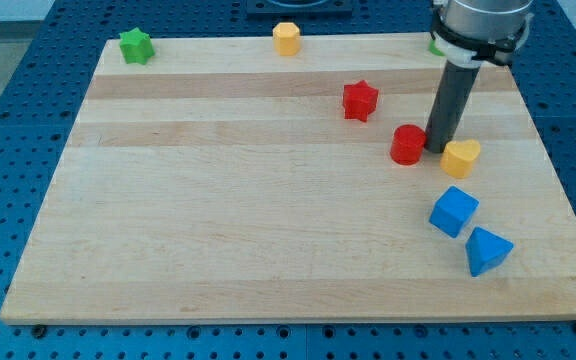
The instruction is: Keep red blocks in a diagonal line with green circle
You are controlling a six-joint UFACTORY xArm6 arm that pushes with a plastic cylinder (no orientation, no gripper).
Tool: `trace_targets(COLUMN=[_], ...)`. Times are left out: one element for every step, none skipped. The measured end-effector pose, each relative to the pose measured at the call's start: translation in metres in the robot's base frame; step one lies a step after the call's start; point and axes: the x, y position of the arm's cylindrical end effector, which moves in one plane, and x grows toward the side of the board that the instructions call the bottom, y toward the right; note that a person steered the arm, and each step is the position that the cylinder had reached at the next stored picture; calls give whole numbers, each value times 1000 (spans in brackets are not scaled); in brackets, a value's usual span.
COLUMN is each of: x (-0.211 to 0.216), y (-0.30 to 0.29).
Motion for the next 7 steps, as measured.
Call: trace_targets(x=[2, 2, 2, 2, -3, -9, -43], y=[0, -2, -14, -29, -51, -83, -100])
